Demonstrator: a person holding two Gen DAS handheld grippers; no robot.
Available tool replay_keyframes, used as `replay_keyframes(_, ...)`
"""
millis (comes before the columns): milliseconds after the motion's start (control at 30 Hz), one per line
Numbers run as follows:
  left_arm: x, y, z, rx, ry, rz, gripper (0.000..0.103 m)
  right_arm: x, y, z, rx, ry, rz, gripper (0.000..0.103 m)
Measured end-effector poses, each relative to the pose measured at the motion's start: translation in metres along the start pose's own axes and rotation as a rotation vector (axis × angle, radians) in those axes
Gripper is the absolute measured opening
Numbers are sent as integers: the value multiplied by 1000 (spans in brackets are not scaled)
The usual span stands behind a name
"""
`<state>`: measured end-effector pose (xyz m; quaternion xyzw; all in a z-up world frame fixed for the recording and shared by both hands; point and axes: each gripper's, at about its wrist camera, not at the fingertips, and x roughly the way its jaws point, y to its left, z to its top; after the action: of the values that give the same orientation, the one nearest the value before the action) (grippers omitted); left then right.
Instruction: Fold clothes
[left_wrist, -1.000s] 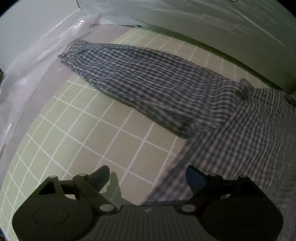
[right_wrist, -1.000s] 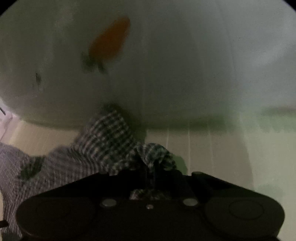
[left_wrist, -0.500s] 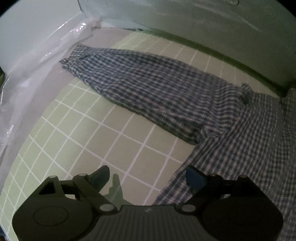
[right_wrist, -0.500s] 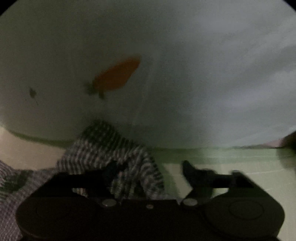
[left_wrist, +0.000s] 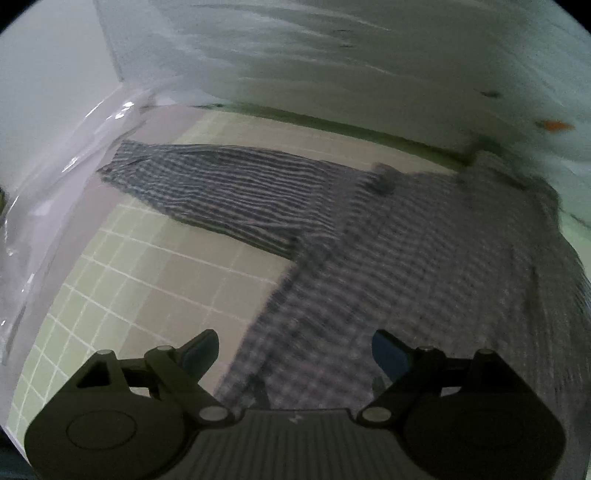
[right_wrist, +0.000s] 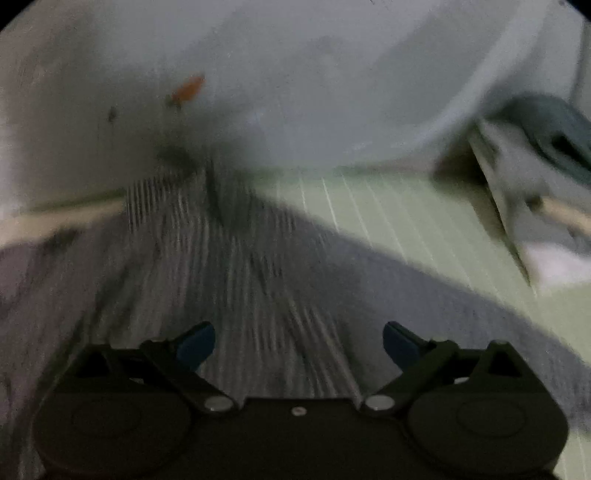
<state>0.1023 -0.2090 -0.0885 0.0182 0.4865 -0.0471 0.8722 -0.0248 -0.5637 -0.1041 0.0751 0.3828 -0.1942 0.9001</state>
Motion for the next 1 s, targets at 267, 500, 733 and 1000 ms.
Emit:
replay_keyframes(267, -11, -29, -40, 175, 42, -77, 92, -42, -12, -63, 43, 61, -59, 103)
replay_keyframes(500, -22, -81, -68, 270, 46, -110, 92, -82, -52, -88, 164, 1, -123, 103)
replay_keyframes(733, -55, -160, -103, 222, 13, -65, 92, -83, -139, -106, 209, 11, -98, 103)
replay_keyframes(1000, -88, -239, -141, 142, -35, -56, 92, -67, -268, -100, 233, 11, -97, 103)
